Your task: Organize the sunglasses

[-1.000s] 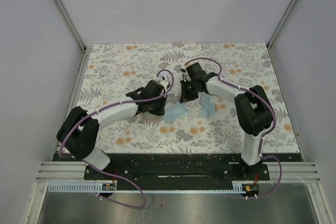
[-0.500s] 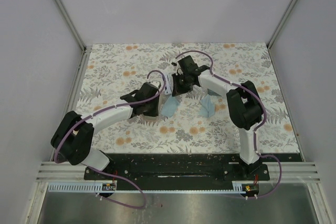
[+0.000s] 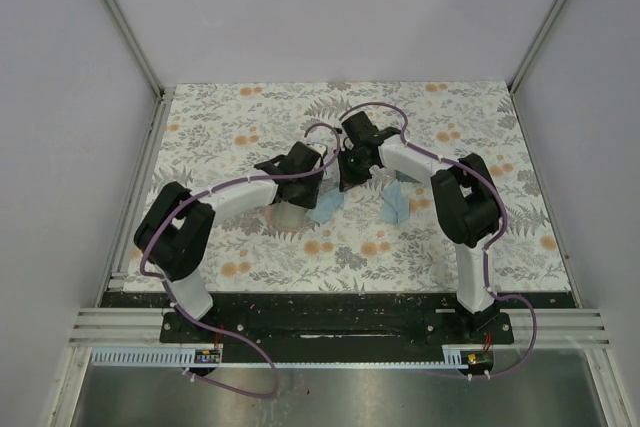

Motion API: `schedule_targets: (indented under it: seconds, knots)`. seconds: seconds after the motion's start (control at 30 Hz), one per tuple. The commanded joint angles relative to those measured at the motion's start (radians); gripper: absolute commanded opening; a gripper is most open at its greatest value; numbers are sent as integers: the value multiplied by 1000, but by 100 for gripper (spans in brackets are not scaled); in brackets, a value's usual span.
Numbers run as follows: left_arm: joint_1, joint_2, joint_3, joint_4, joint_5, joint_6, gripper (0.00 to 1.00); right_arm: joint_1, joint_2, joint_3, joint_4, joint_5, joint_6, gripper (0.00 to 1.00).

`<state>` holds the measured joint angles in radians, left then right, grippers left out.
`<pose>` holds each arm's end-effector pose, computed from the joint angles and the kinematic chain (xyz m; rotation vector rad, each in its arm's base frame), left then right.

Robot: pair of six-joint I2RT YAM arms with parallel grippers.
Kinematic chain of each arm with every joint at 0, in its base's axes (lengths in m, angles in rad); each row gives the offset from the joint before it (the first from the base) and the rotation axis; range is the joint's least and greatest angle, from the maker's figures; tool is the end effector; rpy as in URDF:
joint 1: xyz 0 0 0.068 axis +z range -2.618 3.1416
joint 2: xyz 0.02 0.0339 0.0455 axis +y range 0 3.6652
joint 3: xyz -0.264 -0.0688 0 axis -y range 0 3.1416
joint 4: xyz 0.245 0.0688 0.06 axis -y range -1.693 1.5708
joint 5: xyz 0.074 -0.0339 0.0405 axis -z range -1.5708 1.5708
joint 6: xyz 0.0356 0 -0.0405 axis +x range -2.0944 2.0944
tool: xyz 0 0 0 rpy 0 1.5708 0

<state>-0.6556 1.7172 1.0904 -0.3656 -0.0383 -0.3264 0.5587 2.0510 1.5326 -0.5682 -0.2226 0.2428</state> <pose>0.2799 -0.2135 0.1878 0.4107 2.5630 -0.3203 0.3648 0.2373 0.1821 -0.5039 2.6846 0.5440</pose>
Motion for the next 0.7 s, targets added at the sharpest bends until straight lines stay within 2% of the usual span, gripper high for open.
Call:
schedule_targets:
  seconds: [0.0,0.2,0.4,0.53,0.67]
  knots:
    - [-4,47,88,16,-5,64,32,-11,-40,3,-6,19,-19,0]
    - [-3,81,108,4,6,73,37,-16,-40,3,-6,14,-20,0]
    - [-4,68,80,2,8,64,37,-16,-37,4,-7,9,-19,0]
    - [-3,53,59,2,21,56,29,-16,-34,4,-7,5,-17,0]
    - [-3,42,26,7,34,46,27,-17,-32,6,-6,0,-17,0]
